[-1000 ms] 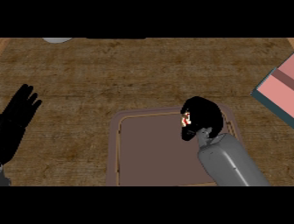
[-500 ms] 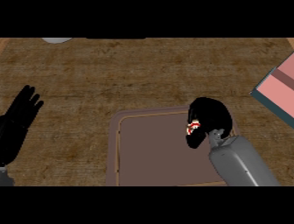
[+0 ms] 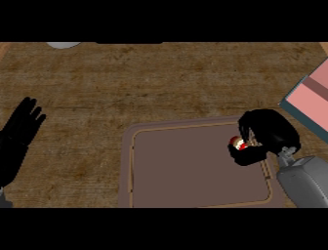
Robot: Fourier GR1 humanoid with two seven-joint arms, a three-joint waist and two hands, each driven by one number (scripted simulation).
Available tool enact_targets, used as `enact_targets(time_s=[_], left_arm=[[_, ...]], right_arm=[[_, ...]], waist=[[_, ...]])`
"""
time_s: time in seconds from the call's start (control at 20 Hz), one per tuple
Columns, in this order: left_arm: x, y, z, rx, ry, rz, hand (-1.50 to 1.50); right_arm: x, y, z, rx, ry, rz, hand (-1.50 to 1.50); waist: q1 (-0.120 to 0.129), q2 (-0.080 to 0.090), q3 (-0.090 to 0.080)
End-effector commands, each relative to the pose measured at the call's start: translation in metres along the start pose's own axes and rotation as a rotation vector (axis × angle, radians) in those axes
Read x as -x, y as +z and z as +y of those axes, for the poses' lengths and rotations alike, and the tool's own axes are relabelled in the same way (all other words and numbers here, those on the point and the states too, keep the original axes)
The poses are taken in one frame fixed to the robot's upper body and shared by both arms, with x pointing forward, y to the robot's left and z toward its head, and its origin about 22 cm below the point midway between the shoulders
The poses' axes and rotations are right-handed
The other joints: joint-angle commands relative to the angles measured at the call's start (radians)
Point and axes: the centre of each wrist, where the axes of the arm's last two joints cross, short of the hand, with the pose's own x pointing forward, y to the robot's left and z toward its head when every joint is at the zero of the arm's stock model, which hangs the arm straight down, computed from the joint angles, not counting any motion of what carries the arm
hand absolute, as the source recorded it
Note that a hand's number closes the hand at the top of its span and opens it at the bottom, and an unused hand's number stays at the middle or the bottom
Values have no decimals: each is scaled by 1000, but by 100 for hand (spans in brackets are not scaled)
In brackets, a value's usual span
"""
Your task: Pick the cupcake from the tray and place it in the cardboard box
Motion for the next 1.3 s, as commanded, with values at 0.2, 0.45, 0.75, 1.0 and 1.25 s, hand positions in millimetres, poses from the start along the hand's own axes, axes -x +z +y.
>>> enact_targets(time_s=[0.2,0.45,0.75,1.0,1.25], left_arm=[[2,-1,11,0,3,16,0],[-7,3,-6,0,11,2,0],[-27,-12,2,-10,-13,-1,0],[-4,7,-6,-11,-7,-1,0],[-18,-9,-8,9,-11,18,0]], right_arm=[[-17,42,-56,219,24,-85,150],[-18,79,-88,435,2,-115,150],[-24,118,-144,645,-88,-2,150],[9,134,-179,718,-107,138,150],[27,114,-196,731,-134,189,150]], waist=[[-6,-2,0],[-7,-3,0],[-7,-2,0],[0,-2,0],[3,2,0]])
